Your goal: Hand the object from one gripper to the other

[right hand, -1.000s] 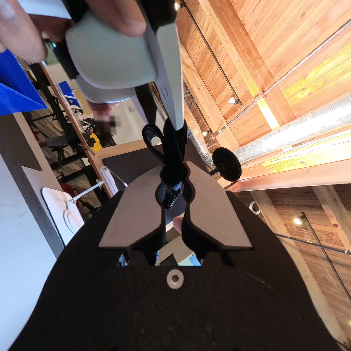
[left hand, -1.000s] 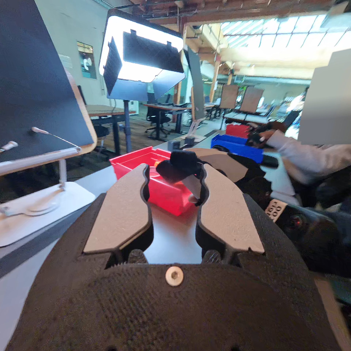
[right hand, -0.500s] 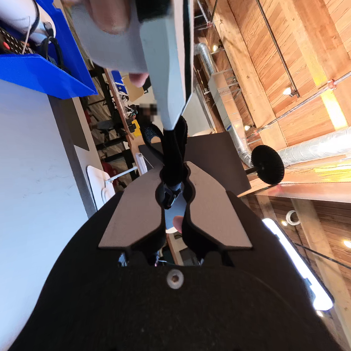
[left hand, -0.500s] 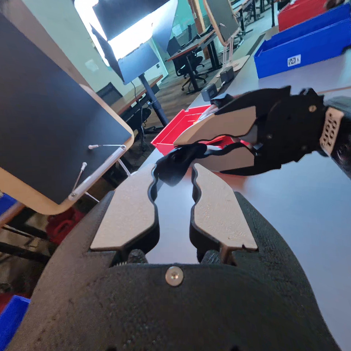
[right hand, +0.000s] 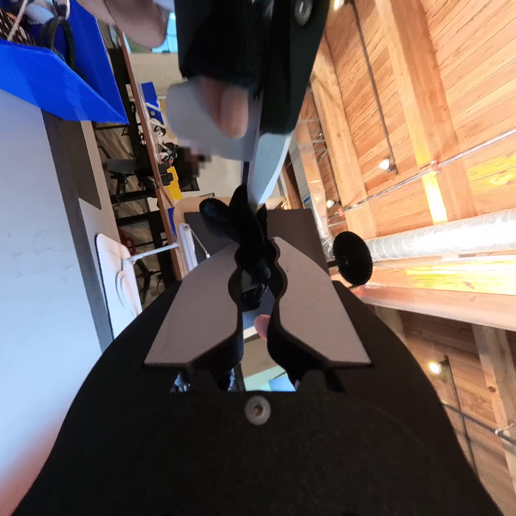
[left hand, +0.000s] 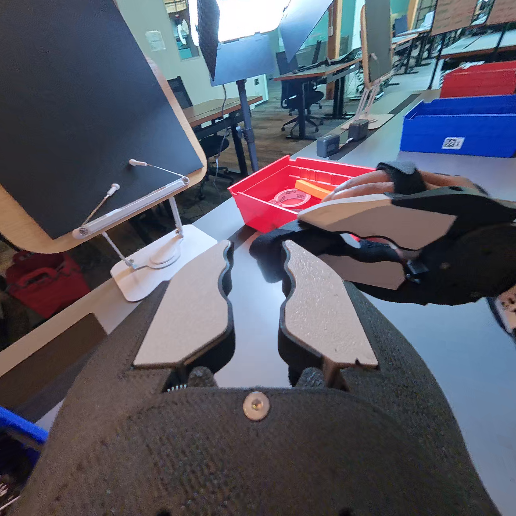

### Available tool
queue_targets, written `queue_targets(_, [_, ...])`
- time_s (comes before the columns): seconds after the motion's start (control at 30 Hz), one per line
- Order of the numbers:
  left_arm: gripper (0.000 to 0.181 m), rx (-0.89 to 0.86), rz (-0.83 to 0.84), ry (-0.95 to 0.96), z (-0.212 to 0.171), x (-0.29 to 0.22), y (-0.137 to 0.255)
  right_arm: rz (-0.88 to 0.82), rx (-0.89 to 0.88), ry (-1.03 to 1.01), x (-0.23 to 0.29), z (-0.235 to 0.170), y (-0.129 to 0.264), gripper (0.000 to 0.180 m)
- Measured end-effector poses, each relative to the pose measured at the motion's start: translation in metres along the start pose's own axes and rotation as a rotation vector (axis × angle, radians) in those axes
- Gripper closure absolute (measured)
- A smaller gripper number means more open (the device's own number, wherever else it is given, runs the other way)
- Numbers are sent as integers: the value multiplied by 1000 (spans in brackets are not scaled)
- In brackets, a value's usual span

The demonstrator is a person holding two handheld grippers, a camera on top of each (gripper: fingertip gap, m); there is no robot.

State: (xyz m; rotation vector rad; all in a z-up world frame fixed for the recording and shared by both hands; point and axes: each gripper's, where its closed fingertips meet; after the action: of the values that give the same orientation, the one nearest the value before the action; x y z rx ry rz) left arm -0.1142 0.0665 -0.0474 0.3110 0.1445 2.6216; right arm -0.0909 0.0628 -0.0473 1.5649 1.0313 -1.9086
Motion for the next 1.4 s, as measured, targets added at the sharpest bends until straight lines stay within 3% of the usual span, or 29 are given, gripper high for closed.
queue_targets(0.27, [168, 49, -75, -45, -12, -8, -3, -30, -104, 79, 7, 16, 8, 164])
queue_targets(0.4, [176, 62, 57, -177, -20, 12, -6, 48, -149, -9, 18, 24, 8, 151])
queue_targets(0.57, [176, -12, 159, -164, -10, 50, 8, 112, -259, -414, -10, 27, 13, 123])
queue_targets(0.73, [176, -87, 143, -17, -1, 73, 22, 102, -341, -908, -56, -6, 19, 126])
queue_targets(0.83, [176, -112, 46, 79, 2, 68, 24, 111, -363, -1069, -68, -24, 21, 130])
queue_targets(0.97, [176, -100, -117, 200, 0, 44, 17, 191, -342, -1035, -56, -20, 18, 125])
queue_targets(1.17, [176, -11, -257, 211, -16, 0, -3, 330, -305, -917, -25, 1, 14, 125])
queue_targets(1.23, [176, 23, -252, 168, -25, -9, -9, 425, -269, -827, -8, 4, 17, 169])
queue_targets(1.27, [176, 29, -222, 146, -28, -7, -12, 430, -218, -777, -5, -3, 16, 171])
queue_targets(1.3, [171, 19, -189, 140, -29, -2, -14, 450, -200, -774, -8, -9, 17, 172])
queue_targets(1.37, [129, 10, -146, 186, -26, 10, -14, 478, -159, -865, -20, -27, 20, 172])
queue_targets(1.4, [123, 6, -129, 202, -24, 16, -12, 467, -119, -888, -26, -41, 21, 171])
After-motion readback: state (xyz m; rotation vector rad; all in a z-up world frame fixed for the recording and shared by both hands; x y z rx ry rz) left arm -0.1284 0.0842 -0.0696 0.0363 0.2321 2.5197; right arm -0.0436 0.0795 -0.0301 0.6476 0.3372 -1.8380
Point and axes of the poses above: each gripper's, where its closed fingertips meet, y back along the fingers, z out of its top, x = y × z across the jaws, and after that the axes turned 4 degrees about z, right-handed
